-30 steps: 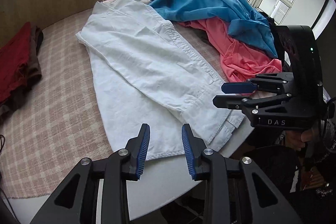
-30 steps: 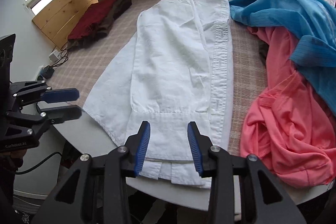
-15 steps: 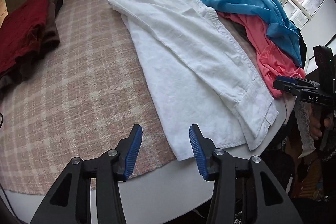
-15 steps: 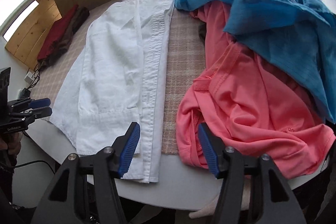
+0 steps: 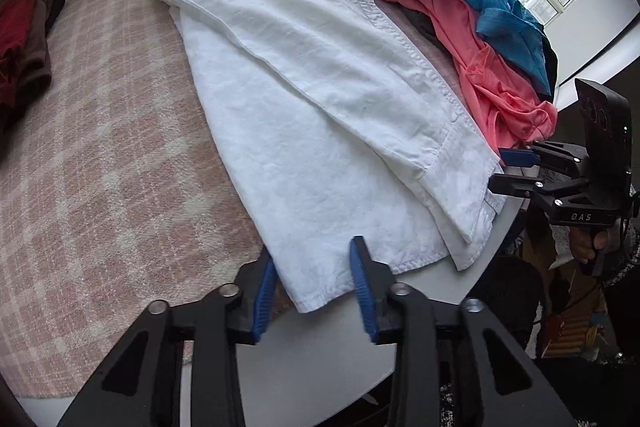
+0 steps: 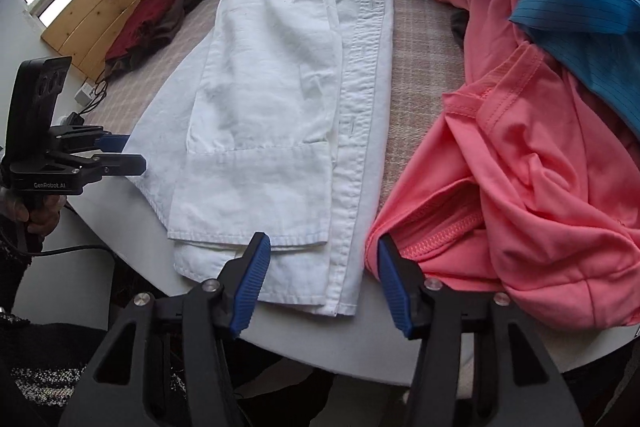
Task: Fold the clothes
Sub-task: 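Grasp the white shirt hem with the left tool and fold it toward the collar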
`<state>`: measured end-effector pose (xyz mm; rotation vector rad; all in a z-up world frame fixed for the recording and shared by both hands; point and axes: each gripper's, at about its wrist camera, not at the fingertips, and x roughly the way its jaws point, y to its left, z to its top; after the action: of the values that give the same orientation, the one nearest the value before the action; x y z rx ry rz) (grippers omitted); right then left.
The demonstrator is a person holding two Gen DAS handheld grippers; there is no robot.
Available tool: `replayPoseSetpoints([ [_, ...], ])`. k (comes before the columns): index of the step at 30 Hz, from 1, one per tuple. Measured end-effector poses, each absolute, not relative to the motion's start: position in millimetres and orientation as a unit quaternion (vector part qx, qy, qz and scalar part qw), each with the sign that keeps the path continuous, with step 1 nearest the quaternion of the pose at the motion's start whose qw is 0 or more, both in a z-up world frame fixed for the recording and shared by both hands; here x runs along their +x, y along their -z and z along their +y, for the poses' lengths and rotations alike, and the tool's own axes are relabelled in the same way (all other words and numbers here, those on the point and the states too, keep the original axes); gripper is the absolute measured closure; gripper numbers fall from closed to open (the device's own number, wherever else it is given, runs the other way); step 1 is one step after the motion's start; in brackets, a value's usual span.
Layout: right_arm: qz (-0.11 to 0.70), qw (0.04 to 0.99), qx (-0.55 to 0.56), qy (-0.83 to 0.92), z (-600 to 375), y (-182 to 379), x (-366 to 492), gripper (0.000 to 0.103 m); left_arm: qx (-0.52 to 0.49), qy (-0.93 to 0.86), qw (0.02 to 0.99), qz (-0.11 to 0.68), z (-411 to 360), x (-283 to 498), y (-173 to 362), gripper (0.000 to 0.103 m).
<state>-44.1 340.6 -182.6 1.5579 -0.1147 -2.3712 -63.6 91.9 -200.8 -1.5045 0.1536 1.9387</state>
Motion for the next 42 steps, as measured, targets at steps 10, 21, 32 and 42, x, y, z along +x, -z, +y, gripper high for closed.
replayPoseSetpoints([
  [10, -0.036, 0.137, 0.547, 0.825, 352.9, 161.4, -51.8, 0.087, -0.572, -0.728, 0.374, 0.05, 84.5, -70.4, 186.9, 0.098],
  [21, -0.255, 0.113, 0.53, 0.801, 394.5, 190.1, -123.6, 0.07, -0.576, -0.715, 0.39, 0.075, 86.3, -72.0, 185.4, 0.098],
  [32, -0.154, 0.055, 0.535, 0.829, 395.5, 158.6, -91.4, 0.057, -0.578, -0.71, 0.394, 0.08, 90.3, -71.4, 188.1, 0.096],
  [42, -0.093, 0.127, 0.572, 0.805, 332.6, 186.1, -81.2, 0.05, -0.583, -0.706, 0.396, 0.068, 86.7, -69.3, 190.7, 0.096],
])
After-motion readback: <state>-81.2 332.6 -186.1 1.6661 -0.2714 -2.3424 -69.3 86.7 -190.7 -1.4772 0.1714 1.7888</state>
